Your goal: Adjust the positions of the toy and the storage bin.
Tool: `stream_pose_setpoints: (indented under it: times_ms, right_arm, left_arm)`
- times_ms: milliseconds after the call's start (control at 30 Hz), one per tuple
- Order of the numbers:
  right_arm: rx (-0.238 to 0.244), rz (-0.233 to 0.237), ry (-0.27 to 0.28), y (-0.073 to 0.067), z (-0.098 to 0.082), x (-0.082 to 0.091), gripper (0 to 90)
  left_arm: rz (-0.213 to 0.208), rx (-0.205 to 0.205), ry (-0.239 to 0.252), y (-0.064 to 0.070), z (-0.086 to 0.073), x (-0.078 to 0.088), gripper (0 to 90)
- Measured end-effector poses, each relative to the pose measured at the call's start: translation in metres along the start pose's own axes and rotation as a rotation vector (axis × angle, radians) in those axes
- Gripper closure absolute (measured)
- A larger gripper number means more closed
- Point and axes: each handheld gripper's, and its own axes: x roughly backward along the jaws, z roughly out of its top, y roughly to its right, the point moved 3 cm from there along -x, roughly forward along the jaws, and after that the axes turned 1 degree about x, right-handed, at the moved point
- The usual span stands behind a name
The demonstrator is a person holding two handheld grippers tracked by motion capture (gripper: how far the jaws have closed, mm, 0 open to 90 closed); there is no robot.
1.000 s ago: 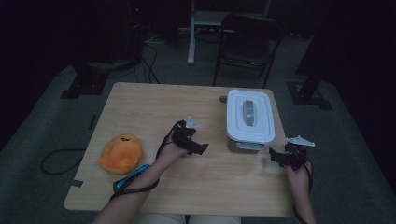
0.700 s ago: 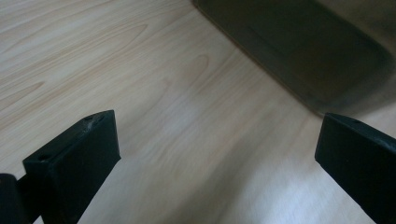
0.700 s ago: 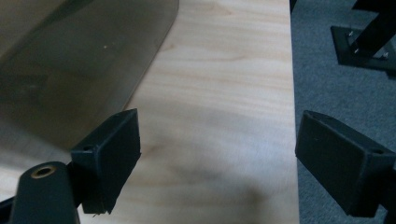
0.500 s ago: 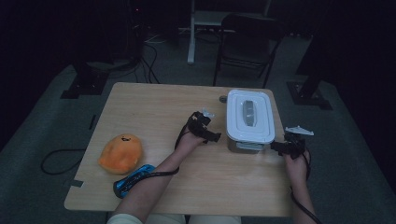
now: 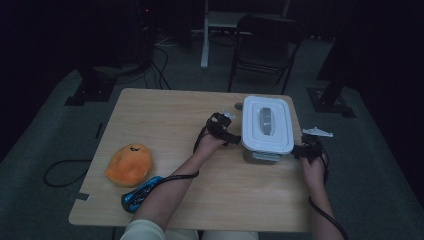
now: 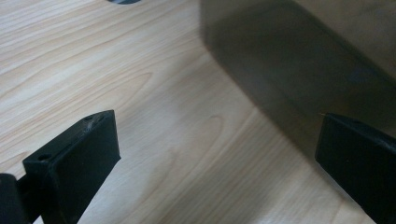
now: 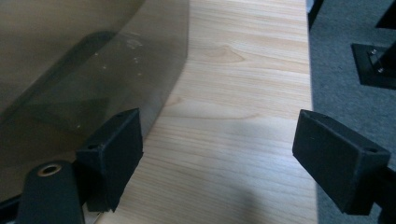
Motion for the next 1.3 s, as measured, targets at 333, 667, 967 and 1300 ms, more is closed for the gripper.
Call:
stream_pose_setpoints:
  times_ms: [333,667,967,1300]
  right_arm:
    - [-0.003,0.037,0.016,-0.004,-0.001,-0.001,21.3]
    - [0.035,0.074,0.014,-0.021,0.002,-0.004,23.2]
    - [0.1,0.129,0.012,-0.042,0.004,-0.005,24.0]
    - [0.166,0.194,0.025,-0.067,0.005,0.002,25.7]
  left_arm:
    - [0.033,-0.035,-0.008,0.007,-0.001,0.008,0.5]
    - [0.034,-0.029,-0.013,0.003,-0.019,0.027,0.6]
    - [0.041,-0.041,-0.019,0.002,-0.04,0.049,0.6]
    - [0.044,-0.066,-0.033,0.007,-0.067,0.075,0.6]
